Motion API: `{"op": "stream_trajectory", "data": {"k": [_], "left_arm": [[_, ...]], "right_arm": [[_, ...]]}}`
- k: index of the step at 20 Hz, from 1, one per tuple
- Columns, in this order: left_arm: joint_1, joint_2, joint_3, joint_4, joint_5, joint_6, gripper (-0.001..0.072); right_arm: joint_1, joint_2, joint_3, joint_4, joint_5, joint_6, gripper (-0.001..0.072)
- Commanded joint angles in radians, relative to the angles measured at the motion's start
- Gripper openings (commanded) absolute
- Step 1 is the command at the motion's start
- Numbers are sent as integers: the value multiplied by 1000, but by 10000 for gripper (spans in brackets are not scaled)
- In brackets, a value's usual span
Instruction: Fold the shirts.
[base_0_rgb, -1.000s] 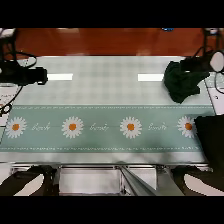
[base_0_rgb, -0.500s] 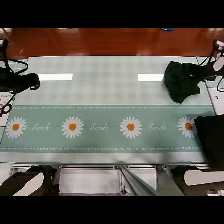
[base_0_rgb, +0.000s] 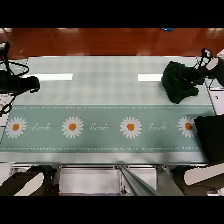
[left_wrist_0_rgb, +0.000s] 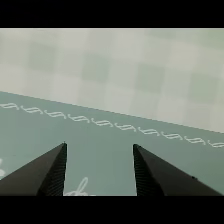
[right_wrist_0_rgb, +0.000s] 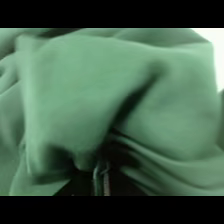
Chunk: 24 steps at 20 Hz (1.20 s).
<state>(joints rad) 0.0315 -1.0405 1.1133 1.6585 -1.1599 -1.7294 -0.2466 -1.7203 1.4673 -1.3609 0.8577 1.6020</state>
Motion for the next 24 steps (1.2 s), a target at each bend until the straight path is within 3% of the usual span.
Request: {"op": "stream_trajectory", "data": {"k": [1, 4, 6, 9, 15, 24], "left_arm": [[24, 84, 2, 146, -26, 9, 506], [67, 214, -37, 109, 34, -82, 506], [60, 298, -106, 47, 73, -79, 506], [37, 397, -232, -116, 108, -6, 506], [1, 485, -456, -355, 172, -11, 506], [-1, 486, -507, -369, 230, -10, 507]], "right_arm": [[7, 150, 5, 77, 34, -133, 27], [61, 305, 50, 84, 21, -148, 27], [114, 367, 135, 82, 44, -148, 27], [217, 430, 262, 78, 82, -113, 27], [427, 452, 481, 75, 98, -57, 27], [726, 447, 594, 71, 50, -42, 27]]}}
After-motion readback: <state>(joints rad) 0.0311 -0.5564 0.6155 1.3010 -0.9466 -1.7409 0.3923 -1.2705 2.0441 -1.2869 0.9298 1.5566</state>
